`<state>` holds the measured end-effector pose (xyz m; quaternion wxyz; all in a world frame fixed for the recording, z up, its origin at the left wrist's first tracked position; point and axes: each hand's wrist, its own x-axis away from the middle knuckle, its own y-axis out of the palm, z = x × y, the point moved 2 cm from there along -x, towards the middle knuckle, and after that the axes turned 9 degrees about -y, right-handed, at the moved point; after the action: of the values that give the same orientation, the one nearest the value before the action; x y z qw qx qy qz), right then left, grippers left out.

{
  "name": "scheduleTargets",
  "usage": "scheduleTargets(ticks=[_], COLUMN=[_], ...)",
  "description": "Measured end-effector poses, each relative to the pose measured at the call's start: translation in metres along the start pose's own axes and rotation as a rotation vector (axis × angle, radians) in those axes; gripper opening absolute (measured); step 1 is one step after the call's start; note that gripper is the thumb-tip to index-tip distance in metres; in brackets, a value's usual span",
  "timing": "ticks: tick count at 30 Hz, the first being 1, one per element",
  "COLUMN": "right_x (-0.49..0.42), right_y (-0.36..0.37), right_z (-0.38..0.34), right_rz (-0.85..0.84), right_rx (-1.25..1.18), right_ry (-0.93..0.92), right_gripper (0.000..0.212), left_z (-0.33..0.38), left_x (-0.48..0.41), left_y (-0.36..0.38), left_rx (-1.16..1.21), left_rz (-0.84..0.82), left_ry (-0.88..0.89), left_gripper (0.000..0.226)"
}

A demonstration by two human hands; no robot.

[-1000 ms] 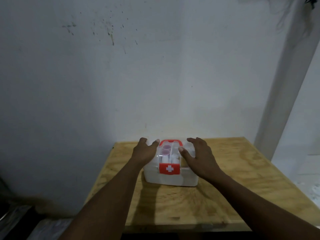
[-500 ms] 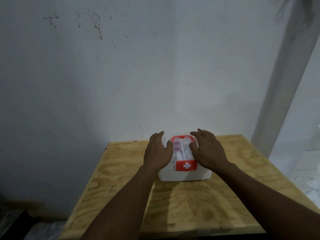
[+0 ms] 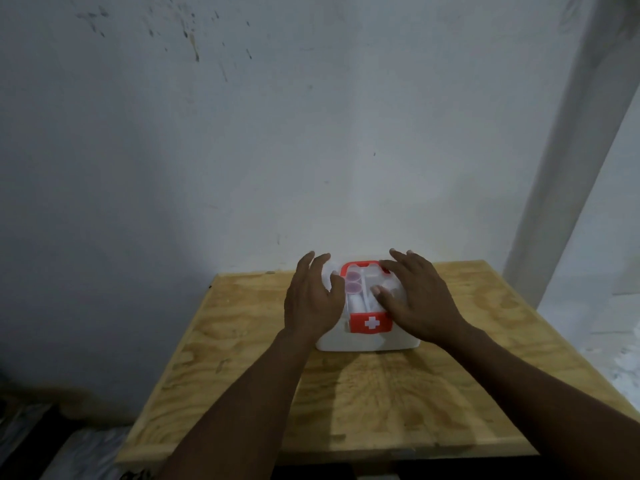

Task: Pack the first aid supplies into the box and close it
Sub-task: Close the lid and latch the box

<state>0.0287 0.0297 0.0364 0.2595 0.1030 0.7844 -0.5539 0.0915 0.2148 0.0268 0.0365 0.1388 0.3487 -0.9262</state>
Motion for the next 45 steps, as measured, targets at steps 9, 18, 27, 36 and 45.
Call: scheduleTargets(ticks=[9, 18, 27, 36, 45], right_x=[-0.002, -0.002, -0.002, 0.005, 0.019], right_y=[-0.009, -0.004, -0.004, 0.016, 0.031], right_z=[0.011, 0.012, 0.011, 0.011, 0.021], right_rz=[-0.352, -0.287, -0.244, 0.35, 0.381], right_rx=[0.102, 0.101, 0.118, -0.6, -0.903], right_ry=[-0.133, -0.123, -0.147, 0.467, 0.713], right_gripper=[0.121, 0.116, 0.113, 0.082, 0.062], left_z=[-0.006, -0.009, -0.011, -0.005, -0.015], left_x=[-0.003, -0.005, -0.008, -0.002, 0.014], left_y=[0.002, 0.005, 0.007, 0.006, 0.025], left_rx=[-0.036, 0.011, 0.084, 0.645, 0.82], left_rz=[0.006, 0.013, 0.012, 0.014, -0.042], left_ry=[0.052, 0.044, 0.029, -0.451, -0.653], left_gripper=[0.056, 0.053, 0.041, 0.046, 0.028])
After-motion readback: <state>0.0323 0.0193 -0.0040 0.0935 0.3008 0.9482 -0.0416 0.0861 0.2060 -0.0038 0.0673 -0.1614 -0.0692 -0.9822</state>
